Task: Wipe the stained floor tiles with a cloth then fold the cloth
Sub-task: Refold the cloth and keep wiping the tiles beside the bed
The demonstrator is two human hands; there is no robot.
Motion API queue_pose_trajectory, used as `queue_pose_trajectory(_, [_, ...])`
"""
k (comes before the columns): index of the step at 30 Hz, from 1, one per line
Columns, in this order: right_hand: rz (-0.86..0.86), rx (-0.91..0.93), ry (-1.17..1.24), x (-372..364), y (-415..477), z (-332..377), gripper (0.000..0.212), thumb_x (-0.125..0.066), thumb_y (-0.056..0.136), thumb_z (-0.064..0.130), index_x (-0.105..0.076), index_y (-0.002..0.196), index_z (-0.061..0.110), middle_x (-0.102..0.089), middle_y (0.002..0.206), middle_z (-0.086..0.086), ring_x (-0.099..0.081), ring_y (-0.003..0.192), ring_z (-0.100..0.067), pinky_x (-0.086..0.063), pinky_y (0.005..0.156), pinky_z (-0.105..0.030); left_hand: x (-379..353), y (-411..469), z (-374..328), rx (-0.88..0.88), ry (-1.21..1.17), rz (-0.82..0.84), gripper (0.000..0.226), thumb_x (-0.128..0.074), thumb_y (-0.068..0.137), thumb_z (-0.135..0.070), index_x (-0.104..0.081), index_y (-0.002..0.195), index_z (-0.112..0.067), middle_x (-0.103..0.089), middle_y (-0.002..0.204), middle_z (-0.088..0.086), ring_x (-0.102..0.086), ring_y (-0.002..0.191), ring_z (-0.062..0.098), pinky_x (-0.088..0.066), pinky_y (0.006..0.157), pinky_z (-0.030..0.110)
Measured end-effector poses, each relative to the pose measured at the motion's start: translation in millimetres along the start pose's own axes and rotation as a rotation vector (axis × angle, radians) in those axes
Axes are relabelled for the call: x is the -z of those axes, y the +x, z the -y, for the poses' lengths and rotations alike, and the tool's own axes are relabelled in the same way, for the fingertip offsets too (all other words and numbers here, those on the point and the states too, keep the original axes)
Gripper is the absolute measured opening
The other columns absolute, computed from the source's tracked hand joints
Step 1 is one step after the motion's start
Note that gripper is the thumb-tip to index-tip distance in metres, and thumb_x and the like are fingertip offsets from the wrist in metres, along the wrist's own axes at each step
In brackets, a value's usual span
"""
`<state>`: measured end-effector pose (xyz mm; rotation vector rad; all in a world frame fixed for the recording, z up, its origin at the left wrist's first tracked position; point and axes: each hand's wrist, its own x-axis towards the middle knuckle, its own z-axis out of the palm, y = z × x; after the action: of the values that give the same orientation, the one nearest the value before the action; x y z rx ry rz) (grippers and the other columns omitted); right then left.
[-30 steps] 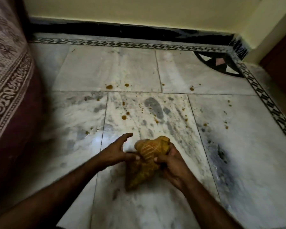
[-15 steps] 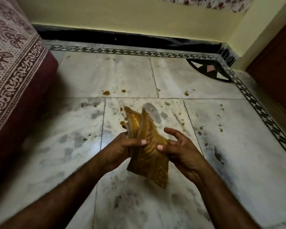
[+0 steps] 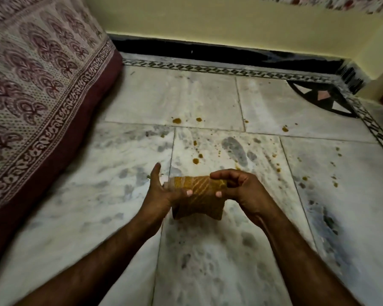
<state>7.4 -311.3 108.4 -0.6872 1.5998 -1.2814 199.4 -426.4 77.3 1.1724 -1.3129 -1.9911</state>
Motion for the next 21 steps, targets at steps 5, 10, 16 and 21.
queue_pose_trajectory(5, [-0.057,-0.001,-0.211,3.8,5.8,-0.6,0.061,-0.077,0.069,-0.021,-0.079,0.102,0.029,-0.075,0.114,-0.001,-0.072,0.105,-0.019,-0.062,0.087,-0.039,2.8,7.3,0.8,-0.175,0.425,0.094,0.065,-0.092,0.060,-0.017,-0.071,0.116,-0.042,-0.069,0.120,-0.014,-0.068,0.109,0.011,-0.059,0.091,0.036])
queue_pose_trajectory(10, [-0.124,0.029,-0.602,11.4,0.4,-11.9,0.039,-0.088,0.072,0.009,-0.075,0.089,0.042,-0.066,0.105,0.011,-0.064,0.096,-0.007,-0.051,0.082,-0.018,-1.6,1.5,10.7,-0.335,0.876,0.026,0.038,-0.084,0.075,-0.039,-0.075,0.111,-0.041,-0.063,0.095,-0.011,-0.061,0.098,0.011,-0.045,0.078,0.018])
queue_pose_trajectory(16, [0.040,-0.111,-0.462,14.1,-1.7,-11.7,0.017,-0.083,0.075,0.005,-0.080,0.085,0.018,-0.077,0.092,-0.008,-0.072,0.095,-0.030,-0.058,0.090,-0.049,7.5,-13.6,5.2,-0.315,0.924,0.098,0.025,-0.070,0.072,-0.053,-0.075,0.082,-0.031,-0.069,0.103,-0.011,-0.054,0.097,-0.001,-0.044,0.081,0.028])
queue_pose_trajectory(21, [-0.071,-0.125,-0.457,6.3,38.6,-25.9,0.036,-0.084,0.081,0.015,-0.074,0.115,0.018,-0.074,0.109,0.000,-0.070,0.103,-0.020,-0.057,0.096,-0.044,18.6,26.4,9.5,-0.156,0.816,0.140,0.023,-0.078,0.085,-0.040,-0.075,0.105,-0.027,-0.076,0.101,-0.010,-0.070,0.089,0.006,-0.052,0.076,0.025])
